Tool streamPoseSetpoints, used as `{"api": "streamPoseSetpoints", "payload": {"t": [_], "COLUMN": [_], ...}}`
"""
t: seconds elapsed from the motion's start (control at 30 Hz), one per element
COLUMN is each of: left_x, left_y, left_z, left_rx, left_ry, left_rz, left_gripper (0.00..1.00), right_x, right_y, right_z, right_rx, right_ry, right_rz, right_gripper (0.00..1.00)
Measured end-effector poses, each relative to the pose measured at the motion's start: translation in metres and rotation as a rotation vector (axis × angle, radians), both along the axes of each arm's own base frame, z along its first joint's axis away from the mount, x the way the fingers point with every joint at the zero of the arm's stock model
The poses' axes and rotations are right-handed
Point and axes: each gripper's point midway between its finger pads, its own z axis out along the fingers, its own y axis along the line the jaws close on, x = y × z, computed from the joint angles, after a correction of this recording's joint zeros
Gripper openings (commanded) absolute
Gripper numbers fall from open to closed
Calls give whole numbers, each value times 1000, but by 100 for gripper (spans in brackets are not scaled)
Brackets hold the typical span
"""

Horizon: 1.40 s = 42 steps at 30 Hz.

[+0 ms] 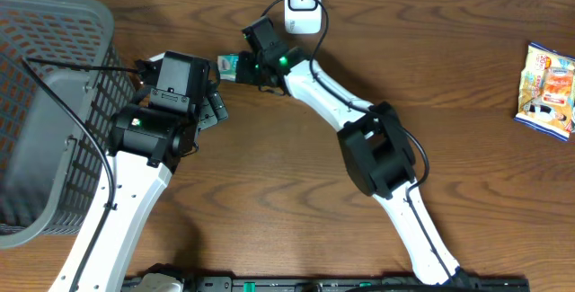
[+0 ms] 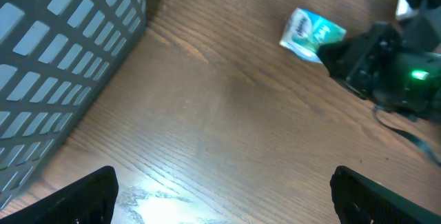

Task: Scan the item barcode
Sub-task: 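Reach the right gripper left to the teal tissue pack, then grasp the teal tissue pack with the right gripper and lift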

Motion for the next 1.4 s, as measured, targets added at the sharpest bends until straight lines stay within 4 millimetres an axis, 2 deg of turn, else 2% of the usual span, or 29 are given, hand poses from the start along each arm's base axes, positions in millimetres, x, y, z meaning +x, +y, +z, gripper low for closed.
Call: {"api": "streamPoseSetpoints", "payload": {"t": [0.17,0.33,0.43,0.47,0.53,0.57,0.6,0.7,0.77,0.8,0.87,0.9,0.97,1.0,1.03,1.07,1.17,1.27,1.4], "left_x": [0,0,0,0,0,0,0,0,0,0,0,0,0,0,0,0,0,0,0], "left_y": [0,0,0,0,0,0,0,0,0,0,0,0,0,0,0,0,0,0,0], "left_z": [0,0,0,0,0,0,0,0,0,0,0,0,0,0,0,0,0,0,0], "left_rx": [0,0,0,0,0,0,0,0,0,0,0,0,0,0,0,0,0,0,0], "left_ry": [0,0,0,0,0,0,0,0,0,0,0,0,0,0,0,0,0,0,0], "left_rz": [0,0,0,0,0,0,0,0,0,0,0,0,0,0,0,0,0,0,0], "left_gripper": [98,97,98,98,98,98,98,98,98,98,98,98,98,98,98,98,98,98,98], "right_x": [-6,-32,-44,-46,-43,-40,-37,-24,-16,-14,-10,-11,-18,-23,-27,-30,-37,-46,-56], "right_y": [-47,-100,-126,-133,-145,-151,-156,-179,-194,-200,-211,-214,-212,-210,-206,-202,-187,-172,-156], "right_z": [4,13,19,20,21,21,21,22,22,22,23,23,27,29,32,34,39,40,33], "right_rx": [-131,-275,-319,-327,-335,-339,-340,-338,-330,-324,-295,-268,-175,-132,-89,-56,4,22,-40], "right_ry": [20,47,53,49,34,22,17,14,34,45,80,105,190,232,270,299,349,402,462], "right_rz": [123,417,574,618,664,677,675,627,558,525,444,401,304,270,237,213,180,144,49], "right_gripper": [1,1,1,8,50,77,84,86,83,78,57,54,54,57,67,70,59,60,61]}}
